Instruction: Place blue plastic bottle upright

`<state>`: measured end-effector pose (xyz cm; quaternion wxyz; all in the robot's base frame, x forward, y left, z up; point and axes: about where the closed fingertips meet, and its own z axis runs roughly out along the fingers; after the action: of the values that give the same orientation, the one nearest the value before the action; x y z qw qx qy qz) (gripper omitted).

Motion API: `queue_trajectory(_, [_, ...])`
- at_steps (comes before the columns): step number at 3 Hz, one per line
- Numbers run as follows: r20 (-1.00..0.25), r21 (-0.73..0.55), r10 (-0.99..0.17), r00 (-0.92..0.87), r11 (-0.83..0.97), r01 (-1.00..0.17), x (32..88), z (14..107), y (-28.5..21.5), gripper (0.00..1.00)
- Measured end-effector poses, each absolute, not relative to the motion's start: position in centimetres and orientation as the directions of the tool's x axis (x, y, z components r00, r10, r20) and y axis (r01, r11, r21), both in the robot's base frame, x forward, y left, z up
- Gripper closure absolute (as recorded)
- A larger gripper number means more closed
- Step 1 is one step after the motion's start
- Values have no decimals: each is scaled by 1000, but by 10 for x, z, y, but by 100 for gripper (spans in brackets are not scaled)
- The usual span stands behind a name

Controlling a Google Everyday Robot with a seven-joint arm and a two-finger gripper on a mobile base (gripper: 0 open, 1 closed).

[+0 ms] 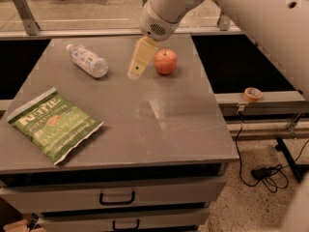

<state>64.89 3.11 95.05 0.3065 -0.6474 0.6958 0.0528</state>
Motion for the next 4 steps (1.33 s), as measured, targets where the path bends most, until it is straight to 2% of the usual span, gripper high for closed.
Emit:
queue_trajectory(2, [-670,-266,-742,-30,278,-923,737,934,132,0])
queue_trajectory(4, [-768,-112,-612,-189,419,-901,795,915,203,0])
